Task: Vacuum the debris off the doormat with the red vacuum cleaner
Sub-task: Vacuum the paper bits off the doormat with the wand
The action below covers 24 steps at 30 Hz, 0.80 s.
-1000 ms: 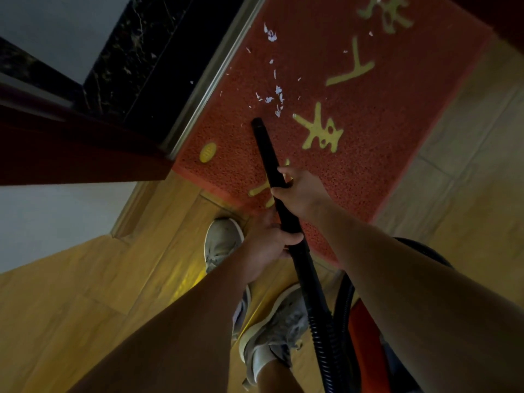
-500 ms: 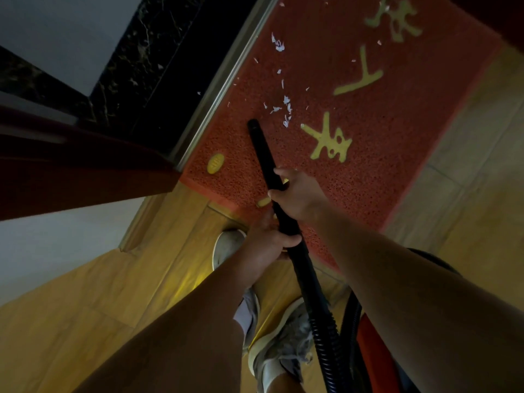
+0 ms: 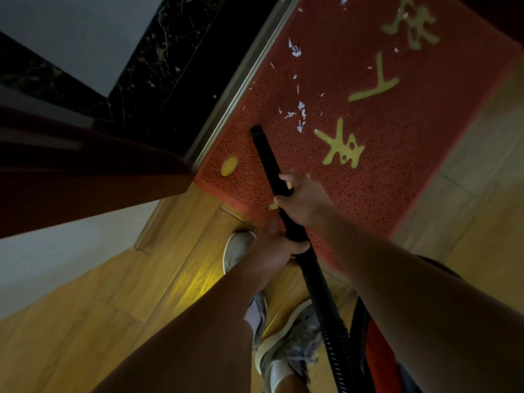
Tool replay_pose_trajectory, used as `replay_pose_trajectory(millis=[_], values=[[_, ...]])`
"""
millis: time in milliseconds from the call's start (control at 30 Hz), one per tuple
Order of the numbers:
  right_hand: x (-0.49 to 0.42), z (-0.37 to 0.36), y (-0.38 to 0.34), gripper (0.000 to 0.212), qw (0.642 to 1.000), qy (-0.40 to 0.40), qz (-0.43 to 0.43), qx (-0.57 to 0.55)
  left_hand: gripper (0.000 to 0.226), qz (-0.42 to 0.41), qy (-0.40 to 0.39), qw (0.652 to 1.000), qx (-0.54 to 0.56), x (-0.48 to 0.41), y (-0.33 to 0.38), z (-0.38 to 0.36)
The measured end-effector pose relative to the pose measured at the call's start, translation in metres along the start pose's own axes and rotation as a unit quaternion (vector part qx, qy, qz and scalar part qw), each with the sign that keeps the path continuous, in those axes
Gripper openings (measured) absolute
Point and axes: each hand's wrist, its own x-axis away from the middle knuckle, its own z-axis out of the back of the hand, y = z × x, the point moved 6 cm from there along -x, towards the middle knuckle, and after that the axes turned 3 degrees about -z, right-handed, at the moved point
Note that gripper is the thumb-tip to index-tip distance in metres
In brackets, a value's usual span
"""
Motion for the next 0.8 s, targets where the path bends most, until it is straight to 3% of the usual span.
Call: replay_pose_trajectory(millis=[333,800], values=[[0.020,-0.001,0.037,0.061,0.999,0.003,-0.039,0.012,0.067,0.024,-0.025,0.999,0.037,0.014,-0.025,-0.031],[0.007,-0.020,0.006,0.061,1.000,-0.003,0.011,0.005,0.055,0.005,0.015,1.000,0.017,0.017,-0.014,0.005]])
